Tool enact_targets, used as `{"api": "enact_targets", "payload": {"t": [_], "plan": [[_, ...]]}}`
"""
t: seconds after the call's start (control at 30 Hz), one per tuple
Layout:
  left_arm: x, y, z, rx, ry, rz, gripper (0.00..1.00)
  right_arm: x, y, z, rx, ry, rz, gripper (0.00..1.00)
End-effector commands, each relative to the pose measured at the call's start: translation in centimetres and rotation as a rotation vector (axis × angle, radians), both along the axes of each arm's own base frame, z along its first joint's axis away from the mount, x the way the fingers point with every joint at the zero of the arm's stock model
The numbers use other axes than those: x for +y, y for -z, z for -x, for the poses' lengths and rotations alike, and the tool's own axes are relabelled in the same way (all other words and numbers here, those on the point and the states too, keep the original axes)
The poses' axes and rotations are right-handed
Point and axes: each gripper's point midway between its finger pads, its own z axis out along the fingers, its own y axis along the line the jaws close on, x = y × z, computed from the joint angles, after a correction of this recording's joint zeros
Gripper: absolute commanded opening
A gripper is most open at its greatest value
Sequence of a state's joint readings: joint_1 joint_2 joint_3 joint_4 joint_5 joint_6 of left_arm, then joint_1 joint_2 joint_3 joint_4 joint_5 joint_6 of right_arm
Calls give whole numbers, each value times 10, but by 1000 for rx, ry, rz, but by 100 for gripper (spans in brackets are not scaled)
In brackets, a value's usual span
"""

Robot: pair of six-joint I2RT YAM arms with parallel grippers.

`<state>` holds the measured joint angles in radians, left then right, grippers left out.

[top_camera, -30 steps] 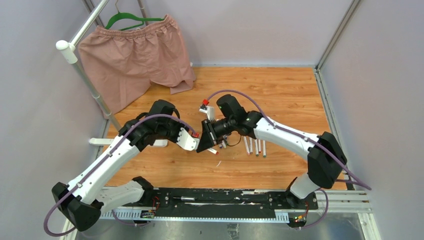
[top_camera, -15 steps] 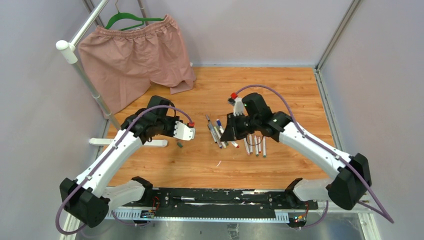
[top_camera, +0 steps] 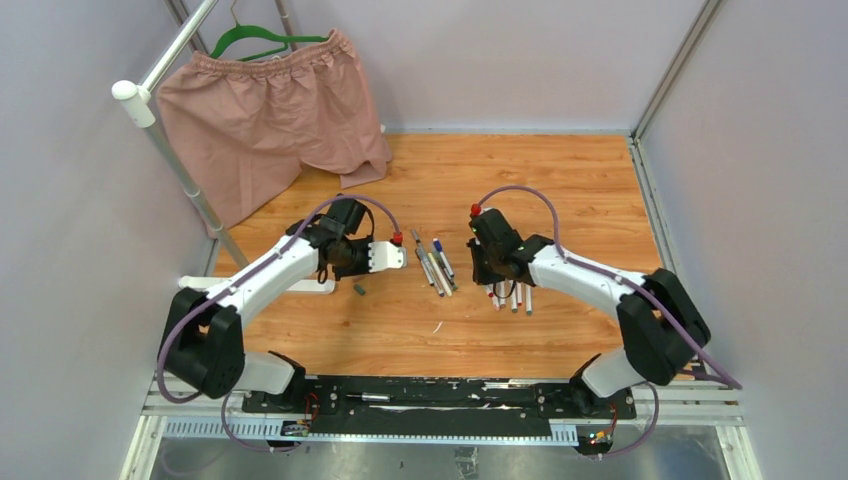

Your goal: Open the pen caps

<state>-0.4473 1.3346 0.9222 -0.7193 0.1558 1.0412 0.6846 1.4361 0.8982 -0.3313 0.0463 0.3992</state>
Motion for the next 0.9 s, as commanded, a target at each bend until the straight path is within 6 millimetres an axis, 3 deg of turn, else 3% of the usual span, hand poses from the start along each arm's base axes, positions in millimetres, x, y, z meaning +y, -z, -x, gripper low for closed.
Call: {"api": "enact_targets", "payload": {"t": [0.0,0.13,0.3,0.47,0.63,0.87], "plan": [[-7,18,-11,25,-77,29,0,-14,28,-23,-48,96,86,0],[-8,28,-14,38,-94,19,0,-20,43,-28,-56,121,122,0],[-14,42,-4,78,-64,-7,0,-20,51,-28,-55,119,130,14],[-19,60,10,126,-40,-50,1,-21,59,-26,-44,118,140,20],[-21,65,13,149,-48,-55,3,-27,64,-23,-39,122,158,28],[-19,58,10,122,-60,-56,31,-34,56,-20,-65,124,163,30]]}}
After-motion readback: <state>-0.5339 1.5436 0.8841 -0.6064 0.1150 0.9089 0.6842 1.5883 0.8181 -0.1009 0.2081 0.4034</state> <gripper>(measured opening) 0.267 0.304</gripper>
